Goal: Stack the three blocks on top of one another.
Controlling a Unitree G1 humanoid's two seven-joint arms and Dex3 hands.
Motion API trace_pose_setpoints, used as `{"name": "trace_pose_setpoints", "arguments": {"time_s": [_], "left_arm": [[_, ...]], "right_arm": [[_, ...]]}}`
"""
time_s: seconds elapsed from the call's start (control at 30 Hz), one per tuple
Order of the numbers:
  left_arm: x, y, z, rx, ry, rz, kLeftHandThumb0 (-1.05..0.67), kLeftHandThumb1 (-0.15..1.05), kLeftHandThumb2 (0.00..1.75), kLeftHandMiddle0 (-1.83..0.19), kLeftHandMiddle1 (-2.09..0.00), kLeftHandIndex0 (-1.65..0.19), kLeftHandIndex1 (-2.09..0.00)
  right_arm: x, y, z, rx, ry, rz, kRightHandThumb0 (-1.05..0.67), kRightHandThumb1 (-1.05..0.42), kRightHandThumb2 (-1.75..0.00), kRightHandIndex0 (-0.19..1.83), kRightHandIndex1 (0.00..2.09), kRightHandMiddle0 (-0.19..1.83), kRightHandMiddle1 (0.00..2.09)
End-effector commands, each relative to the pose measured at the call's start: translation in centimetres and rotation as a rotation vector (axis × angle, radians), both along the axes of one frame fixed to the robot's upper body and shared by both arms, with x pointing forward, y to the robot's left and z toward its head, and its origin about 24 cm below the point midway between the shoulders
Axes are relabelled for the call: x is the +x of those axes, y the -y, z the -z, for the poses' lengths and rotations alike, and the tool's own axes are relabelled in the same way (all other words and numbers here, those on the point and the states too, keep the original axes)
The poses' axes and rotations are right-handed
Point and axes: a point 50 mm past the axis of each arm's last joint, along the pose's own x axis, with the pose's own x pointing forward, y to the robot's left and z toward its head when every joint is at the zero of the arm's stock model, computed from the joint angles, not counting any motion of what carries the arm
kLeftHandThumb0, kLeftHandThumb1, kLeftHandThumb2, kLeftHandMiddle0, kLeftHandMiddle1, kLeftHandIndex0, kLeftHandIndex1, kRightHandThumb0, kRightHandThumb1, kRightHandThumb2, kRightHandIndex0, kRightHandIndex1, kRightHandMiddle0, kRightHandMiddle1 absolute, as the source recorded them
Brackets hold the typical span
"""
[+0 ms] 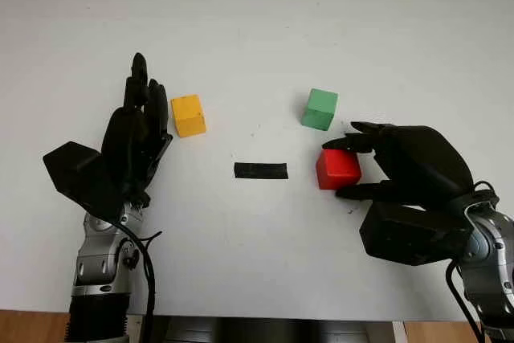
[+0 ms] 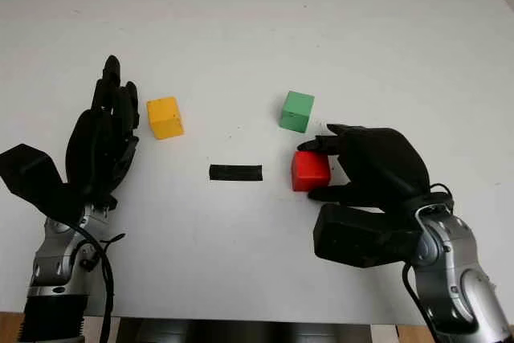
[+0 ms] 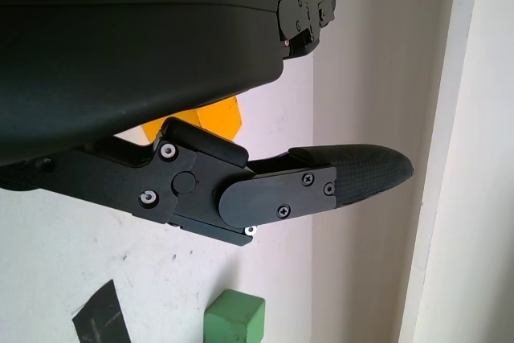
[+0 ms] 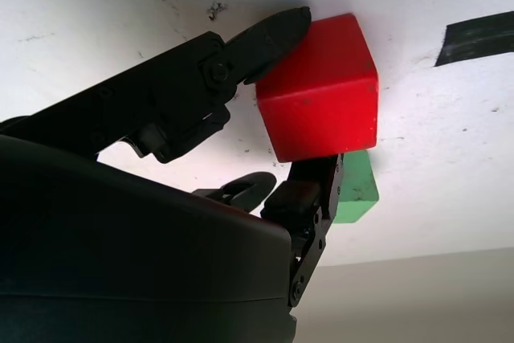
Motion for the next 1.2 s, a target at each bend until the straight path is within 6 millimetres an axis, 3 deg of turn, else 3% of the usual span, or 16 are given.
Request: {"name": "trace_pose_setpoints", "arguments": {"time_s": [0.0, 0.1, 0.4, 0.6, 0.8, 0.97, 1.17], "left_arm": [[-0.1, 0.1, -0.1, -0.005, 0.008, 0.002, -0.81, 1.05, 0.55, 0.19, -0.01, 0.19, -0.04], [-0.1, 0.1, 0.0, -0.010, 0.006, 0.005, -0.82, 1.05, 0.54, 0.19, -0.02, 0.19, -0.04], [-0.2, 0.2, 0.0, -0.008, 0.002, 0.011, -0.80, 1.05, 0.53, 0.19, -0.02, 0.19, -0.03], [-0.2, 0.4, -0.1, -0.004, 0.010, 0.017, -0.79, 1.05, 0.54, 0.19, -0.03, 0.19, -0.04], [-0.2, 0.7, -0.1, -0.004, 0.011, 0.020, -0.79, 1.05, 0.54, 0.19, -0.04, 0.19, -0.04], [-0.3, 0.8, 0.0, -0.001, 0.008, 0.020, -0.79, 1.05, 0.55, 0.19, -0.04, 0.19, -0.04], [-0.5, 0.8, 0.1, -0.008, 0.009, 0.014, -0.80, 1.05, 0.56, 0.19, -0.03, 0.19, -0.03]], "right_arm": [[-0.1, 0.2, -0.5, 0.011, 0.037, -0.003, -0.33, -0.89, -0.05, 0.60, 0.08, 0.62, 1.05], [-0.1, 0.3, -1.1, 0.040, 0.063, -0.009, -0.32, -0.89, -0.05, 0.62, 0.08, 0.56, 1.20], [-0.3, 0.4, -2.4, 0.143, 0.078, -0.038, -0.30, -0.88, -0.05, 0.59, 0.05, 0.54, 1.21], [-0.4, 0.1, -5.6, 0.226, 0.148, -0.090, -0.31, -0.84, -0.05, 0.53, 0.03, 0.63, 1.10], [0.9, -1.4, -8.7, 0.300, 0.145, -0.226, -0.36, -0.82, -0.05, 0.56, 0.05, 0.70, 1.08], [2.1, -3.0, -9.0, 0.320, 0.141, -0.294, -0.36, -0.79, -0.05, 0.57, 0.06, 0.75, 1.14], [3.1, -4.6, -7.3, 0.348, 0.092, -0.345, -0.36, -0.82, -0.06, 0.49, 0.02, 0.62, 1.35]]}}
